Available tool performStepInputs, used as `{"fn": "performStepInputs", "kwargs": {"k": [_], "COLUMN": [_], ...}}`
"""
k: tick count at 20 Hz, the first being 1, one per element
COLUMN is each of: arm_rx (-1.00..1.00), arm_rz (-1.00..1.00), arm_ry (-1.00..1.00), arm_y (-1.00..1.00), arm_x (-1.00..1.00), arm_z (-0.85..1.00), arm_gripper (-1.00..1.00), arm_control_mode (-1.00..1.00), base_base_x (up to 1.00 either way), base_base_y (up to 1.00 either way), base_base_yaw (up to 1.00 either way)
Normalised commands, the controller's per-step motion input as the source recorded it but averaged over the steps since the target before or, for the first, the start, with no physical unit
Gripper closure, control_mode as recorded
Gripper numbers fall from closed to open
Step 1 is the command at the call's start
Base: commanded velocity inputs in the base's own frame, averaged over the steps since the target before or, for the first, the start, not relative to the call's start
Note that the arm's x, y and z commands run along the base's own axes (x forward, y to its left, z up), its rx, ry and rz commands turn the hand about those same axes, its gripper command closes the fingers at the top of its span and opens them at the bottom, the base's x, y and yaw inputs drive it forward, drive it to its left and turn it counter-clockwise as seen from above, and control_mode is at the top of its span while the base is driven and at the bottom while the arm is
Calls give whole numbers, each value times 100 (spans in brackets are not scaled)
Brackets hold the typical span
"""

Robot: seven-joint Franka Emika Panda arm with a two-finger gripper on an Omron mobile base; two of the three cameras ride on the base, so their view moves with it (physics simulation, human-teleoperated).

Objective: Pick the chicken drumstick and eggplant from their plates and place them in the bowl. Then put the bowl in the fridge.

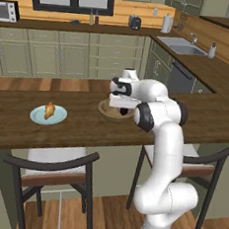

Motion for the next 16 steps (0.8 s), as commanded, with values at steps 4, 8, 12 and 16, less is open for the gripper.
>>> {"fn": "performStepInputs", "kwargs": {"k": [4, 8, 12, 16], "arm_rx": [0, 4, 10, 2], "arm_rz": [0, 1, 4, 4], "arm_ry": [-16, -11, -2, -14], "arm_y": [36, 43, 89, 87], "arm_x": [-21, -56, -88, -100], "arm_z": [14, 20, 16, 30], "arm_gripper": [-100, -100, -100, -100], "arm_control_mode": [-100, -100, -100, -100], "base_base_x": [0, 0, 0, 0], "base_base_y": [0, 0, 0, 0], "base_base_yaw": [0, 0, 0, 0]}}
